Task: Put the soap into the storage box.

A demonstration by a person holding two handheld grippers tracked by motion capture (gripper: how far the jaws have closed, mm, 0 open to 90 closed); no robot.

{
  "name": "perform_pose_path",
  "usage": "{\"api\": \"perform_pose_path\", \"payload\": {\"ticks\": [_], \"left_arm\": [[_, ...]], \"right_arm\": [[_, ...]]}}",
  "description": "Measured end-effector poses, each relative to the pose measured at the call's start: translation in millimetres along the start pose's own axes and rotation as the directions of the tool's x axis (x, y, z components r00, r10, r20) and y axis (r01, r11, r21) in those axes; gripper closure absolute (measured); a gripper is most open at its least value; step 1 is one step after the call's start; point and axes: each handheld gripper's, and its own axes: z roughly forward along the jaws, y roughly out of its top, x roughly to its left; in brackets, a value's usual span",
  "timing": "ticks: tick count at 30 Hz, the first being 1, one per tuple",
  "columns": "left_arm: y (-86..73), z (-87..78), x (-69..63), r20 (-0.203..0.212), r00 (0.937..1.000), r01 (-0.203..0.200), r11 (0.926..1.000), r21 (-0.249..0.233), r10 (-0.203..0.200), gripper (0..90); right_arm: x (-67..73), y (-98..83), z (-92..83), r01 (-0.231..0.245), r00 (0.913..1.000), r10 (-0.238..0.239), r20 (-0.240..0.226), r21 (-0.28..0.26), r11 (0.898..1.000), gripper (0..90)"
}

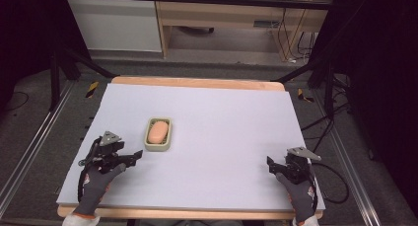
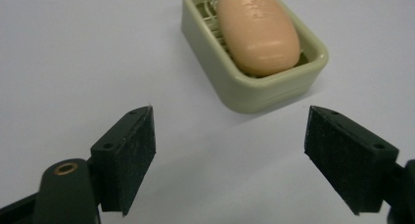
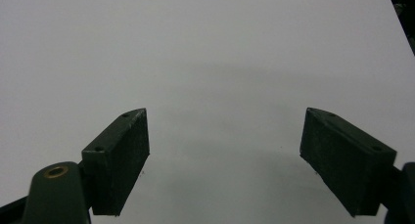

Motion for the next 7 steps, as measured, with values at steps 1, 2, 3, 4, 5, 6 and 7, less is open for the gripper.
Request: {"api": "perform_pose_path", "payload": {"ticks": [1, 2, 3, 4, 5, 6, 7], "left_arm": [[-2.4, -1.2, 2.4, -0.005, 1.0, 0.002, 1.0, 0.004, -0.002, 18.7], [-5.6, -2.0, 5.0, -0.01, 0.9999, 0.01, 0.9999, 0.007, -0.01, 18.7], [-7.9, -2.8, 7.4, -0.019, 0.9997, 0.012, 0.9998, 0.014, -0.011, 18.7], [-9.6, -3.0, 9.1, -0.027, 0.9995, 0.016, 0.9998, 0.015, -0.016, 18.7], [-11.9, -3.6, 12.0, -0.038, 0.9991, 0.019, 0.9995, 0.023, -0.019, 18.8], [-13.6, -3.8, 13.9, -0.048, 0.9985, 0.027, 0.9994, 0.023, -0.026, 18.8], [-13.6, -3.8, 13.9, -0.048, 0.9985, 0.027, 0.9994, 0.023, -0.026, 18.8]], "right_arm": [[-1.2, -0.6, 0.3, -0.001, 1.0, 0.001, 0.0, 0.002, 1.0, 18.3], [-2.0, -0.7, 0.3, -0.005, 1.0, 0.005, -0.002, 0.013, 1.0, 17.5], [-3.4, -1.1, 0.5, 0.004, 1.0, -0.004, 0.0, 0.014, 1.0, 17.3], [-4.2, -1.2, 0.2, 0.009, 1.0, -0.009, 0.002, 0.014, 1.0, 17.2], [-4.7, -1.4, 0.2, 0.012, 0.9999, -0.012, 0.001, 0.015, 1.0, 17.0], [-5.0, -1.5, 0.1, 0.009, 1.0, -0.009, -0.001, 0.017, 1.0, 16.9], [-5.0, -1.5, 0.1, 0.009, 1.0, -0.009, -0.001, 0.017, 1.0, 16.9]]}}
